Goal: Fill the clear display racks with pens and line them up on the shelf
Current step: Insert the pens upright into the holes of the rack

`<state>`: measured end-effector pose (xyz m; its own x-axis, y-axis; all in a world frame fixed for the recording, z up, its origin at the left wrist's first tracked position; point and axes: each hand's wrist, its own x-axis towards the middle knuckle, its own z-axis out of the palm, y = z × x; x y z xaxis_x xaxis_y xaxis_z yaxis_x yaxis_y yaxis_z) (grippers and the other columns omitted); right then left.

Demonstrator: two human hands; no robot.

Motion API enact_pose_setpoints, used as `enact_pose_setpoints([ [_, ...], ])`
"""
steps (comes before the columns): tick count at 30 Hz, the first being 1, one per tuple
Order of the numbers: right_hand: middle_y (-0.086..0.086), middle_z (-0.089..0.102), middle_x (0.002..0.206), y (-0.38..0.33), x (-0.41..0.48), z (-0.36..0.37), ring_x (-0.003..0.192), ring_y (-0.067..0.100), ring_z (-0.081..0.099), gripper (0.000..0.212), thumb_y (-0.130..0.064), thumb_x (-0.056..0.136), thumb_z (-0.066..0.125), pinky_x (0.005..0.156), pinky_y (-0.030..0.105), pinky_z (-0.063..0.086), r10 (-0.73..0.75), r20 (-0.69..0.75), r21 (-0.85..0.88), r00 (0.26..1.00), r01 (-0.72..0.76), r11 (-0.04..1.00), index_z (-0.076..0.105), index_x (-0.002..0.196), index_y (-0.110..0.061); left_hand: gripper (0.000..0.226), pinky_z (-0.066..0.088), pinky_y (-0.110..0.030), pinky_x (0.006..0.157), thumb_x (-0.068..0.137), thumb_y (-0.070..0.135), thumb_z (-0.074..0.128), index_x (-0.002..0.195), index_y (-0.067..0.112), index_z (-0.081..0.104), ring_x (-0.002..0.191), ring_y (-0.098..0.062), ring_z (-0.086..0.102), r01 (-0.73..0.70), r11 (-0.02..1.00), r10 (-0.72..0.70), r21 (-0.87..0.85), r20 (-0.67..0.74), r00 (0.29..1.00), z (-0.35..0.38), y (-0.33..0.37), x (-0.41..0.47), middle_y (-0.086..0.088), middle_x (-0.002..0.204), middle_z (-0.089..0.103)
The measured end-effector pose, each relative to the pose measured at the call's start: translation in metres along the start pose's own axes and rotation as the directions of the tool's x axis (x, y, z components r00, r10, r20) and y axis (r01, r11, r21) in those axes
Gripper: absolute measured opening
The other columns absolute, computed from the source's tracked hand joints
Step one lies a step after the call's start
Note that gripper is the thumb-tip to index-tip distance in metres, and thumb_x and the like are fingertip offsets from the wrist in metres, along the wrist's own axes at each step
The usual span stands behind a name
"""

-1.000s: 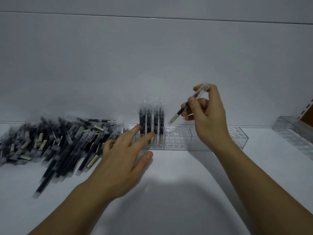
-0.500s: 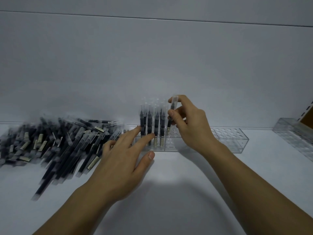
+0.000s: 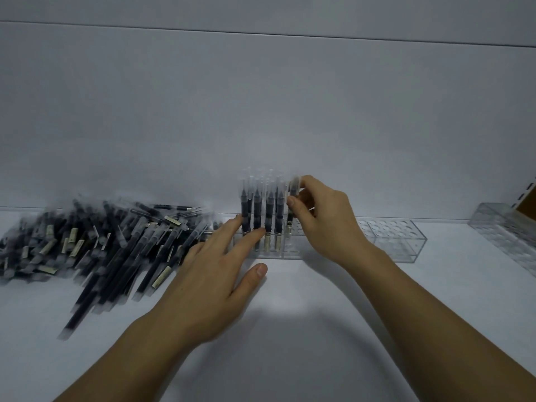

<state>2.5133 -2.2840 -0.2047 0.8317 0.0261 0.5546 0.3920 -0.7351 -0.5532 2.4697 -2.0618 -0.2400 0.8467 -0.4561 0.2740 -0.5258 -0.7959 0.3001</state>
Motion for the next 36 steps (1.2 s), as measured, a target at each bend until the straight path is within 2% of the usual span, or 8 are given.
enact_pose_setpoints([
  [2, -0.007, 0.067, 0.081, 0.002, -0.003, 0.001, 0.076, 0.009, 0.065, 0.010, -0.020, 0.100, 0.065, 0.073, 0.029, 0.055, 0.015, -0.014, -0.005, 1.000, -0.015, 1.000, 0.066, 0.108, -0.016, 0.069, 0.015, -0.035, 0.119, 0.090, 0.072, 0.007, 0.155, 0.048, 0.009, 0.152, -0.005, 0.005, -0.002, 1.000, 0.002, 0.015, 0.005, 1.000, -0.001, 0.000, 0.000, 0.016, 0.166, 0.000],
  [6, -0.006, 0.066, 0.104, 0.001, -0.015, 0.001, 0.089, 0.006, 0.063, 0.036, -0.019, 0.097, 0.068, 0.079, 0.020, 0.056, 0.059, -0.139, 0.049, 0.988, -0.053, 0.997, 0.061, 0.131, -0.016, 0.069, 0.016, -0.035, 0.120, 0.091, 0.070, 0.009, 0.156, 0.046, 0.011, 0.152, -0.007, 0.007, -0.007, 1.000, 0.007, 0.026, 0.008, 1.000, -0.003, 0.001, -0.001, 0.014, 0.166, 0.002],
  [11, -0.002, 0.064, 0.106, -0.020, -0.026, -0.003, 0.093, 0.008, 0.062, 0.025, -0.004, 0.093, 0.067, 0.074, 0.020, 0.054, -0.094, -0.349, 0.067, 0.933, 0.124, 0.990, 0.064, 0.116, -0.013, 0.065, 0.029, -0.039, 0.119, 0.095, 0.065, 0.019, 0.154, 0.038, 0.026, 0.149, -0.008, 0.022, 0.021, 1.000, -0.020, 0.019, -0.031, 0.999, -0.009, 0.001, -0.004, 0.015, 0.165, 0.013],
  [18, -0.015, 0.056, 0.099, -0.049, -0.051, 0.033, 0.084, 0.001, 0.053, 0.020, -0.006, 0.092, 0.068, 0.074, 0.012, 0.044, -0.283, -0.073, 0.036, 0.956, 0.286, 0.958, 0.066, 0.109, -0.018, 0.058, 0.029, -0.028, 0.115, 0.099, 0.051, 0.039, 0.152, 0.027, 0.038, 0.144, -0.009, 0.032, 0.095, 0.985, -0.087, 0.144, -0.066, 0.994, -0.046, -0.025, -0.032, 0.010, 0.160, 0.031],
  [22, -0.017, 0.052, 0.100, -0.063, -0.053, 0.050, 0.083, 0.002, 0.052, 0.019, -0.016, 0.095, 0.064, 0.071, 0.017, 0.043, -0.308, 0.096, 0.042, 0.947, 0.305, 0.951, 0.061, 0.111, -0.026, 0.049, 0.046, -0.034, 0.100, 0.100, 0.044, 0.048, 0.143, 0.023, 0.046, 0.125, -0.016, 0.049, 0.253, 0.942, -0.239, 0.221, -0.085, 0.967, -0.073, -0.059, -0.055, 0.006, 0.140, 0.049],
  [26, -0.016, 0.052, 0.102, -0.079, -0.041, 0.070, 0.087, 0.007, 0.054, 0.016, -0.027, 0.099, 0.056, 0.074, 0.028, 0.048, -0.249, 0.279, -0.120, 0.928, 0.290, 0.949, 0.057, 0.115, -0.030, 0.036, 0.051, -0.040, 0.085, 0.097, 0.045, 0.046, 0.124, 0.021, 0.054, 0.107, -0.022, 0.054, 0.436, 0.848, -0.421, 0.301, -0.116, 0.900, -0.093, -0.077, -0.058, 0.000, 0.115, 0.056],
  [32, -0.012, 0.051, 0.091, -0.095, -0.046, 0.091, 0.075, 0.010, 0.050, 0.008, -0.022, 0.097, 0.059, 0.061, 0.025, 0.038, -0.207, 0.204, -0.133, 0.957, 0.237, 0.963, 0.059, 0.100, -0.029, 0.039, 0.041, -0.038, 0.079, 0.095, 0.050, 0.047, 0.114, 0.016, 0.052, 0.109, -0.029, 0.053, 0.488, 0.763, -0.521, 0.425, -0.043, 0.852, -0.103, -0.044, -0.034, -0.008, 0.116, 0.053],
  [36, -0.017, 0.048, 0.089, -0.086, -0.056, 0.090, 0.074, 0.002, 0.048, 0.007, -0.025, 0.096, 0.060, 0.060, 0.017, 0.033, -0.185, 0.242, -0.097, 0.953, 0.213, 0.972, 0.058, 0.097, -0.031, 0.077, 0.047, -0.048, 0.093, 0.085, 0.070, 0.052, 0.134, 0.011, 0.045, 0.119, -0.037, 0.049, 0.552, 0.706, -0.645, 0.444, 0.080, 0.760, -0.092, -0.040, -0.012, -0.015, 0.131, 0.046],
])
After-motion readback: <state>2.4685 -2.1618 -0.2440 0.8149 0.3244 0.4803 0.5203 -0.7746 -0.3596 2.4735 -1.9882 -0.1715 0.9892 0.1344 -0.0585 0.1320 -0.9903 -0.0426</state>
